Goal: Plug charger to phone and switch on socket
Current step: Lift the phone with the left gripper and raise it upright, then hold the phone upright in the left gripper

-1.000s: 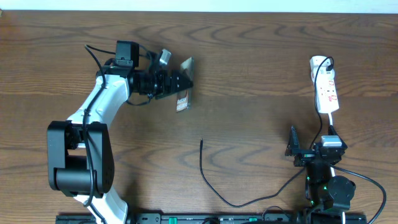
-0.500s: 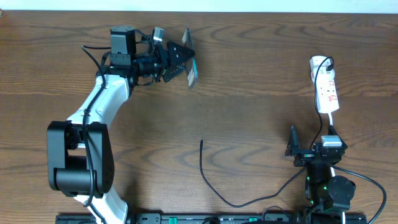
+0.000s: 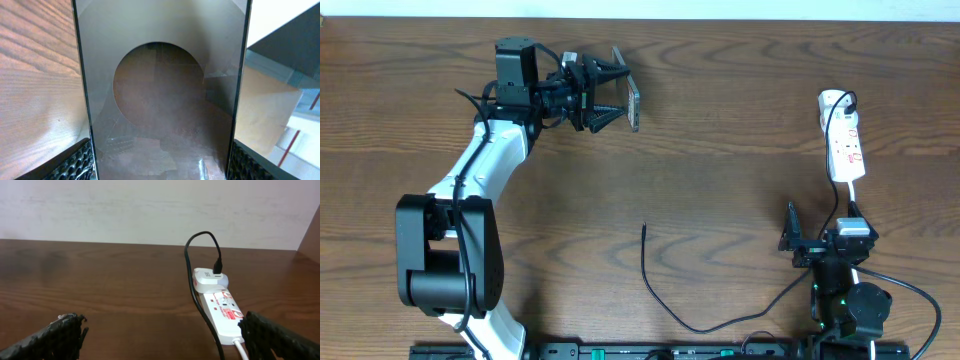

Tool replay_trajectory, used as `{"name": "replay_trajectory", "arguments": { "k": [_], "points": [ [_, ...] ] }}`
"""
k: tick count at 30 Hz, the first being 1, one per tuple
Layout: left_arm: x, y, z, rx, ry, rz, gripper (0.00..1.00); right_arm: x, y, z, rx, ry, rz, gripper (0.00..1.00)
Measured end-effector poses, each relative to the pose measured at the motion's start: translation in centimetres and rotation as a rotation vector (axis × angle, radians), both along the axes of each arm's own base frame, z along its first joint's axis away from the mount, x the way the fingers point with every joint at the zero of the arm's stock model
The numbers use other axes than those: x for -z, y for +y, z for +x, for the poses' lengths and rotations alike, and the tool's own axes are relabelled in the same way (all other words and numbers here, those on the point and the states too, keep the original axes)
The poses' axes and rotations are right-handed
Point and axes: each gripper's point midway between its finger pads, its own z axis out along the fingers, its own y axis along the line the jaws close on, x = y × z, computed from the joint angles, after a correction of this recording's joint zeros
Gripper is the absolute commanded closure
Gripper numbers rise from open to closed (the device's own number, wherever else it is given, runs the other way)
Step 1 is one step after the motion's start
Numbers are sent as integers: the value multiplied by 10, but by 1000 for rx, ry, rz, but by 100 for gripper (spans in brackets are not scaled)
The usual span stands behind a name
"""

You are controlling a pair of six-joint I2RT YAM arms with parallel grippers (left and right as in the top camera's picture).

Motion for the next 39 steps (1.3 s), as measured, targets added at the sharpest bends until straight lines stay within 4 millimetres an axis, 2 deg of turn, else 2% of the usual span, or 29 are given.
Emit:
{"name": "replay_trajectory", "arguments": {
  "k": [6,14,39],
  "points": [
    [0,0,0,-15,64,-25,92,0,0,0,0,0,0,1],
    [-18,-1,8,-26,11,-66,93,0,0,0,0,0,0,1],
    [-19,-1,8,-35,52,-83,93,0,0,0,0,0,0,1]
  ]
}}
